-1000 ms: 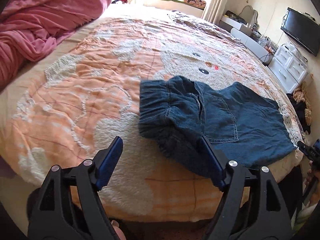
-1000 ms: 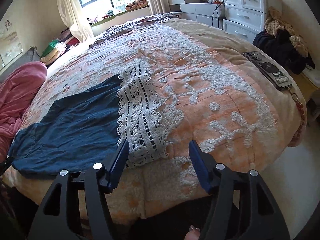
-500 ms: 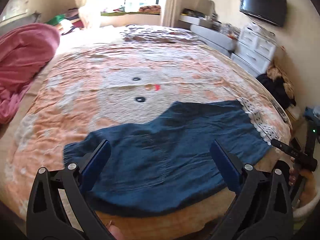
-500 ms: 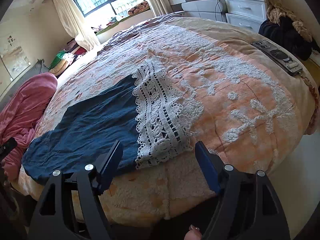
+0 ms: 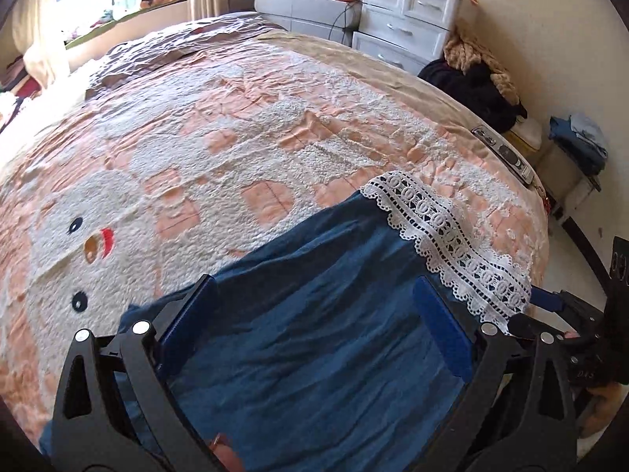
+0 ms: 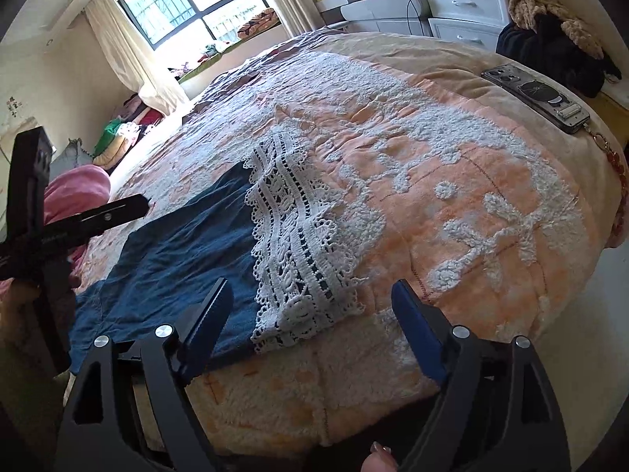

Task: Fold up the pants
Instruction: 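Grasp the lace hem with the left gripper while the right gripper grasps the lace edge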

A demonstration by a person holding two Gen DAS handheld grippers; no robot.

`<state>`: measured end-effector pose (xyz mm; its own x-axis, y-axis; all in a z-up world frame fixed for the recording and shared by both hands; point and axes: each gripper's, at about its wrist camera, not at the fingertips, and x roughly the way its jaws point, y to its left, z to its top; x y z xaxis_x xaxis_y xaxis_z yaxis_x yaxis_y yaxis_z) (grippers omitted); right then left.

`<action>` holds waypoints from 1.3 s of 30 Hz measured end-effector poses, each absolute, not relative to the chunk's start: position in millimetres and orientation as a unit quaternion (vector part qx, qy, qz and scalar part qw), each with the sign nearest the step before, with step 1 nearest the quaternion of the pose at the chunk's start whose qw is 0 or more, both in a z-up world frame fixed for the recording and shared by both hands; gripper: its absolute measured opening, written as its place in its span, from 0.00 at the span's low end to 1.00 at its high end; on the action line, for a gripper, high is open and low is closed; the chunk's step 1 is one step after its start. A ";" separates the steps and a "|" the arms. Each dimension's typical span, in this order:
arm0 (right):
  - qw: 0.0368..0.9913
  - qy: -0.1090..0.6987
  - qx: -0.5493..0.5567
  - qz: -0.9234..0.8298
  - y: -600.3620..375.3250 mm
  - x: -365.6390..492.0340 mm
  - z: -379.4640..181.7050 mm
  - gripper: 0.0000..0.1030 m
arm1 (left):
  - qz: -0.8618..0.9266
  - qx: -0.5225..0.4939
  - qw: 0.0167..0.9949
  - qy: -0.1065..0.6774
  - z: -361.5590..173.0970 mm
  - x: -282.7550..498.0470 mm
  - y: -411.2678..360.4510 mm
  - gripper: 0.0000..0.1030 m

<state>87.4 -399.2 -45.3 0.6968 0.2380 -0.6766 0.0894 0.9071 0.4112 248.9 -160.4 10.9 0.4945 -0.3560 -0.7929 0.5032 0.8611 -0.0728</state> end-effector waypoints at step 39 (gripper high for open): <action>0.925 0.310 0.169 0.137 -342.0 93.0 -7.3 0.23 | -0.442 0.037 0.767 0.463 0.3 323.8 -199.5 0.12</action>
